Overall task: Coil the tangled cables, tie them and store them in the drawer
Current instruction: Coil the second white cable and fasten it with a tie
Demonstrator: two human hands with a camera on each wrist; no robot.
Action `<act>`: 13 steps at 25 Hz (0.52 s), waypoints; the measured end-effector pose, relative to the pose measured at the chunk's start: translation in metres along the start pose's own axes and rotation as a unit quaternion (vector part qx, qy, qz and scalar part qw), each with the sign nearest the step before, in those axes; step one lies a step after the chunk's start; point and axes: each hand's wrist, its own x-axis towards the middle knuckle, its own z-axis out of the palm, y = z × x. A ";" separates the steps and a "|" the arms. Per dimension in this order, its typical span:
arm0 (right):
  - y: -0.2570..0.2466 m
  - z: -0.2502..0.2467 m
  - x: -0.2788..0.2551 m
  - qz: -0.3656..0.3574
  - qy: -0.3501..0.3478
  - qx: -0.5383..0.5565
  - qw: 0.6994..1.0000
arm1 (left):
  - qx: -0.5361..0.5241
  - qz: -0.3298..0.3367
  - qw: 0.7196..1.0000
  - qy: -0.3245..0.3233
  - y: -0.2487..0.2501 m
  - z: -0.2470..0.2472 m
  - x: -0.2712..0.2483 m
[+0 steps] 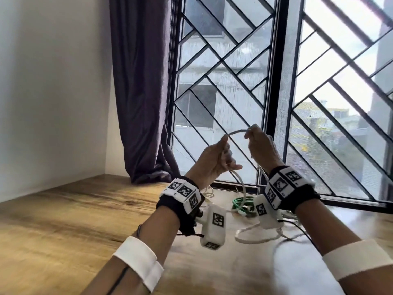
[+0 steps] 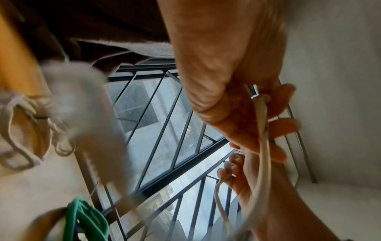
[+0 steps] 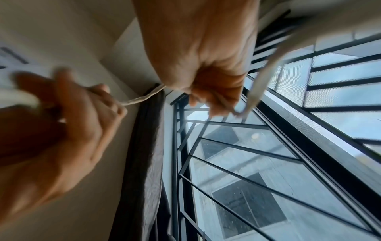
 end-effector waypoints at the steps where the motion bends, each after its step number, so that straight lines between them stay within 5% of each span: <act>1: 0.003 -0.001 0.002 0.041 0.030 0.022 0.998 | -0.031 -0.026 0.998 -0.058 0.000 0.003 -0.002; 4: 0.017 -0.012 0.010 0.146 0.093 0.060 0.983 | -0.002 -0.074 0.978 -0.197 -0.004 0.009 -0.008; 8: 0.027 -0.020 0.013 0.185 0.061 0.059 0.979 | 0.036 -0.017 0.981 -0.187 0.007 0.018 0.000; 11: 0.012 -0.002 -0.004 0.127 -0.157 0.013 0.979 | -0.016 0.089 0.991 -0.101 0.033 0.033 0.016; 13: -0.009 0.011 -0.018 0.114 -0.340 0.036 0.933 | 0.022 0.135 0.990 -0.040 0.044 0.040 0.026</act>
